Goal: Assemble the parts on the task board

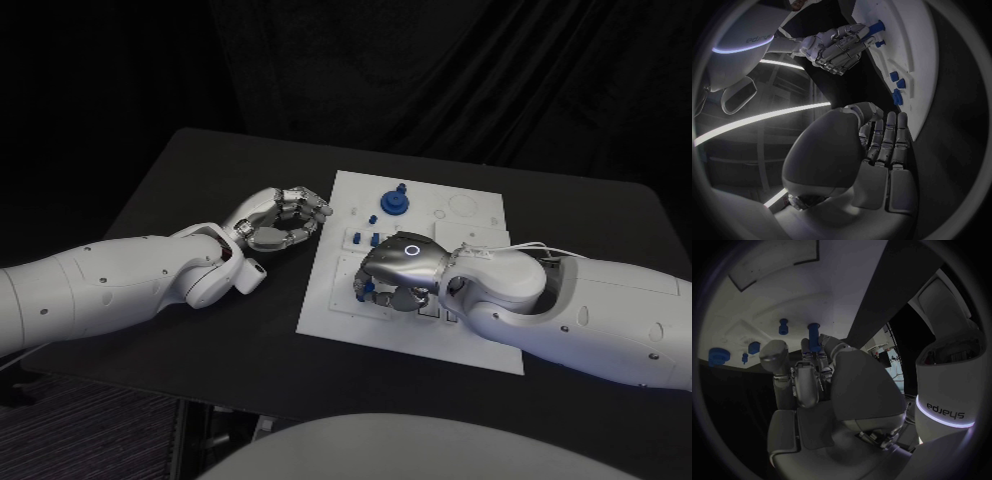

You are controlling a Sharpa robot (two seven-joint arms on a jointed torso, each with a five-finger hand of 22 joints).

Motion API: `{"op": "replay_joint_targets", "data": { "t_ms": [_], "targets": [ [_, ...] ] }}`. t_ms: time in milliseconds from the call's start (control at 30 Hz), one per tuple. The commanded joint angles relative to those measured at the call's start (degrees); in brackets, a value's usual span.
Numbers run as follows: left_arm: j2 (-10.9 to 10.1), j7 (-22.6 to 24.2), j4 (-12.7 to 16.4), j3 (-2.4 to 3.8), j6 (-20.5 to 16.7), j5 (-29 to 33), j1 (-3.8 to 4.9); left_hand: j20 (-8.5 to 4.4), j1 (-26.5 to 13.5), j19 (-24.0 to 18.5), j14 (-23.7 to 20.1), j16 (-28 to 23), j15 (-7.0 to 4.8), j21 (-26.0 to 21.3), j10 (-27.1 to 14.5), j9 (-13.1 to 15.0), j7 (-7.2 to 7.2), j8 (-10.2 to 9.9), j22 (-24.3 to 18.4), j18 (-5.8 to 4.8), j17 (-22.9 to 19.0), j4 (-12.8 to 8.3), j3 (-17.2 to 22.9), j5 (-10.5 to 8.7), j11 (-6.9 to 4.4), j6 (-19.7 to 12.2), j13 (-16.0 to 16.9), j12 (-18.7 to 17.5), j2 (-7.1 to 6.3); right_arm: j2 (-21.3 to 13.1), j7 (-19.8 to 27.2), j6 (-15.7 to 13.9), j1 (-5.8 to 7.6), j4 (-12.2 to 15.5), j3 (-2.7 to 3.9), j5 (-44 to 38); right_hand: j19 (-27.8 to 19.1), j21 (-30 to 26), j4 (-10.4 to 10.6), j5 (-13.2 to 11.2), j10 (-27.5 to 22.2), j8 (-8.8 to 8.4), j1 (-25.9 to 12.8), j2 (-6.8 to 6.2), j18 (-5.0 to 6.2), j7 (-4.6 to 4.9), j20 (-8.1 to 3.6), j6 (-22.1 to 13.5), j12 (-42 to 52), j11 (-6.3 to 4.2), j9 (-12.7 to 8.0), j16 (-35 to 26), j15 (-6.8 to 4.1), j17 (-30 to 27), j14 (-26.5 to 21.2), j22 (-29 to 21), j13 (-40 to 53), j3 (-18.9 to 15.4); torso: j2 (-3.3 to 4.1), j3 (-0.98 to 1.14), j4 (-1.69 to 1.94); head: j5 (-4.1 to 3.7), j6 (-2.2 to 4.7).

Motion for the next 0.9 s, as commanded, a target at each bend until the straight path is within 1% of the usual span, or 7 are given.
{"op": "replay_joint_targets", "data": {
  "t_ms": [33, 167, 267, 300, 367, 800, 900],
  "targets": [
    [0.18, 5.34, 0.03, 0.04, 0.71, 0.05, -0.10, 0.33, -0.09, 0.07, 0.03, 0.32, 0.32, 0.32, 0.07, -0.05, 0.49, 0.06, 1.54, -0.79, -0.09, -0.02, -0.36, -0.13, 0.38, 0.04, -0.09, 0.10, 0.50, 0.13, -0.49, 0.72, -0.16, 0.07, 0.02, -0.56, -0.21, 0.31, -0.02, 0.06, 1.72, -0.82, -0.33, -0.45, -0.41, 0.20, -0.13, -0.81, -0.53, -1.52, -0.07, -0.01, 0.08, -0.15, -0.07, 6.78, -0.09, -0.04, -0.02, -0.04, 0.00, -0.11, -0.01],
    [0.26, 5.30, -0.03, 0.04, 0.78, 0.05, -0.10, 0.33, -0.09, 0.07, 0.03, 0.32, 0.32, 0.32, 0.07, -0.05, 0.49, 0.06, 1.54, -0.79, -0.09, -0.02, -0.36, -0.13, 0.38, 0.04, -0.09, 0.10, 0.50, 0.29, -0.44, 0.94, -0.16, 0.07, 0.01, -0.56, -0.46, 0.13, 0.63, 0.08, 0.89, -2.36, -1.47, -0.86, -0.40, 0.62, 0.19, -2.58, -1.47, -1.07, -0.69, -0.17, 0.48, -0.37, -0.20, 6.69, -0.29, 0.07, -0.04, -0.02, -0.01, -0.08, -0.01],
    [0.33, 5.25, -0.07, 0.04, 0.85, 0.05, -0.10, 0.33, -0.09, 0.07, 0.03, 0.32, 0.32, 0.32, 0.07, -0.05, 0.49, 0.06, 1.54, -0.79, -0.09, -0.02, -0.36, -0.13, 0.38, 0.04, -0.09, 0.10, 0.50, 0.39, -0.50, 1.37, -0.16, 0.05, 0.01, -0.56, -0.56, 0.05, 0.96, 0.08, 0.73, -2.93, -1.97, -1.07, -0.38, 0.69, 0.31, -3.17, -1.75, -0.99, -0.96, -0.19, 0.57, -0.39, -0.22, 6.65, -0.31, 0.11, -0.06, 0.00, 0.00, -0.10, -0.01],
    [0.36, 5.23, -0.09, 0.04, 0.87, 0.05, -0.10, 0.33, -0.09, 0.07, 0.03, 0.32, 0.32, 0.32, 0.07, -0.05, 0.49, 0.06, 1.54, -0.79, -0.09, -0.02, -0.36, -0.13, 0.38, 0.04, -0.09, 0.10, 0.50, 0.42, -0.53, 1.57, -0.16, 0.04, 0.01, -0.56, -0.60, 0.04, 1.25, 0.11, 0.50, -3.77, -2.38, -1.28, -0.36, 0.80, 0.39, -4.36, -2.01, -0.95, -1.38, -0.23, 0.64, -0.43, -0.26, 6.63, -0.35, 0.19, -0.05, -0.01, 0.00, -0.15, -0.01],
    [0.43, 5.19, -0.14, 0.04, 0.93, 0.05, -0.10, 0.38, -0.10, 0.07, 0.08, 0.35, 0.37, 0.35, 0.06, -0.05, 0.50, 0.06, 1.54, -0.79, -0.09, -0.01, -0.37, -0.13, 0.38, 0.03, -0.11, 0.10, 0.53, 0.50, -0.63, 2.10, -0.16, 0.00, 0.01, -0.56, -0.72, -0.14, 1.63, 0.09, 0.30, -4.26, -2.89, -1.52, -0.32, 0.88, 0.49, -4.87, -2.27, -0.86, -1.69, -0.31, 0.71, -0.57, -0.34, 6.58, -0.37, 0.22, -0.04, -0.01, -0.01, -0.16, -0.01],
    [0.67, 5.06, -0.35, 0.04, 1.17, 0.05, -0.10, 0.45, -0.10, 0.07, 0.15, 0.40, 0.44, 0.41, 0.05, -0.05, 0.53, 0.05, 1.54, -0.79, -0.10, 0.01, -0.40, -0.13, 0.40, 0.00, -0.13, 0.08, 0.57, 0.99, -1.19, 3.35, -0.29, -0.52, 0.01, -0.56, -1.32, -1.20, 3.55, 0.04, -1.10, -6.18, -5.17, -2.67, -0.15, 1.01, 0.97, -7.37, -3.63, -0.34, -3.35, -0.76, 1.17, -1.24, -0.78, 6.31, -0.42, 0.38, -0.03, -0.06, -0.01, -0.25, -0.01],
    [0.66, 5.05, -0.37, 0.04, 1.20, 0.05, -0.10, 0.45, -0.10, 0.07, 0.15, 0.40, 0.44, 0.41, 0.05, -0.05, 0.53, 0.05, 1.54, -0.79, -0.10, 0.01, -0.40, -0.13, 0.40, 0.00, -0.13, 0.08, 0.57, 1.02, -1.37, 3.35, -0.31, -0.64, 0.01, 0.09, -1.59, -1.78, 4.23, 0.03, -3.19, -6.29, -5.91, -3.12, -0.11, 0.97, 1.37, -8.95, -4.74, 0.30, -4.16, -0.94, 1.69, -1.53, -0.99, 6.17, -0.63, 0.23, -0.03, -0.05, -0.03, -0.22, -0.01]
  ]
}}
